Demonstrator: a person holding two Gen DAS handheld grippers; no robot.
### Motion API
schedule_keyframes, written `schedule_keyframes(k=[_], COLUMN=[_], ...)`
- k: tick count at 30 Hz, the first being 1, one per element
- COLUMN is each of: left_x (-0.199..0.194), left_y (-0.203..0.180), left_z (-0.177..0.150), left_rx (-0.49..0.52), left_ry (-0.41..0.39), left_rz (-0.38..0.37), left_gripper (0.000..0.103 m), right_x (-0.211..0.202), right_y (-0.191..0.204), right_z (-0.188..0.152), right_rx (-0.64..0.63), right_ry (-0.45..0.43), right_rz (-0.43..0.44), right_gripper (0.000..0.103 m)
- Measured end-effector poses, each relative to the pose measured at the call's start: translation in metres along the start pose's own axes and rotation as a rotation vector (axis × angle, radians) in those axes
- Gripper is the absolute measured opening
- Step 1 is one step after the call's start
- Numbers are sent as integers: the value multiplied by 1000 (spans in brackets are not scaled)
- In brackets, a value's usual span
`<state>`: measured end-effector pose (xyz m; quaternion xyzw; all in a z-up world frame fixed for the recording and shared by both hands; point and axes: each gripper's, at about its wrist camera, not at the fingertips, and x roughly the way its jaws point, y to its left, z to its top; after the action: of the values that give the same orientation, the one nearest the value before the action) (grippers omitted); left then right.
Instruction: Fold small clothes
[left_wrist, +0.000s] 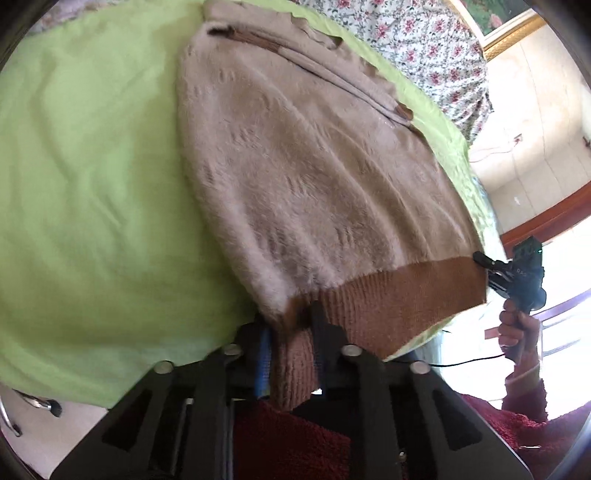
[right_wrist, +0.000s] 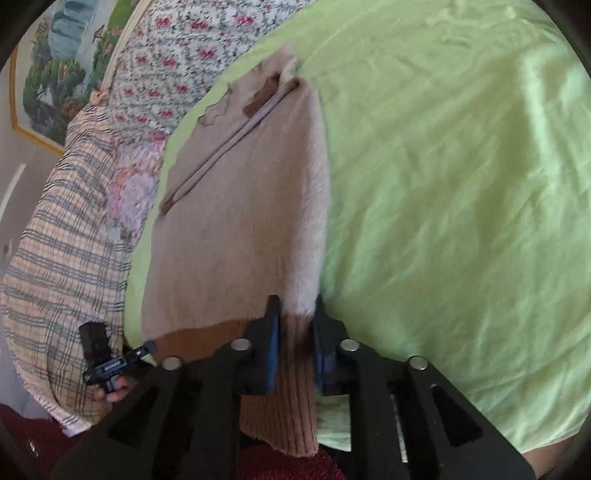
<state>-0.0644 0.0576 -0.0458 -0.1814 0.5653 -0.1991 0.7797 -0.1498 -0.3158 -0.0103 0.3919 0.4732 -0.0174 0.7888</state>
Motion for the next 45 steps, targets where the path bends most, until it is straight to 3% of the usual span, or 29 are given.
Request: schedule_keyframes(k=[1, 3, 4, 5, 10, 15, 22, 30, 38, 45], left_x=[2, 4, 3, 3, -21, -60, -99, -109, -47, 35], left_y=[-4, -10, -16, -22, -29, -36, -48, -41, 1, 40], left_z=[1, 1, 2, 2, 0, 20, 77, 197, 326, 390], left_rx=[12, 41, 72, 103, 135, 130, 172, 141, 73, 30], left_ry=[0, -9, -24, -36, -111, -236, -408, -582, -514, -396], left_rz=[-7, -6, 3, 24, 34, -17, -27, -4, 60, 153], left_gripper=[32, 31, 18, 7, 6, 6, 6, 6, 6, 6], right_x=[-1, -3, -3, -4, -25, -35, -45, -14, 75, 157], right_y=[-2, -4, -1, 1, -7, 9, 61, 99, 95, 64], right_z=[-3, -7, -8, -9, -11, 5, 65, 182, 296, 337], right_rx=[-5, -9, -32, -48, -26, -50, -151, -168, -98, -40], right_ry=[8, 11, 9, 4, -62, -136, -266, -353, -333, -255], right_rz=[11, 19, 11, 2, 58, 183, 285, 285, 155, -18], right_gripper=[21, 20, 20, 12, 8, 8, 8, 8, 8, 8])
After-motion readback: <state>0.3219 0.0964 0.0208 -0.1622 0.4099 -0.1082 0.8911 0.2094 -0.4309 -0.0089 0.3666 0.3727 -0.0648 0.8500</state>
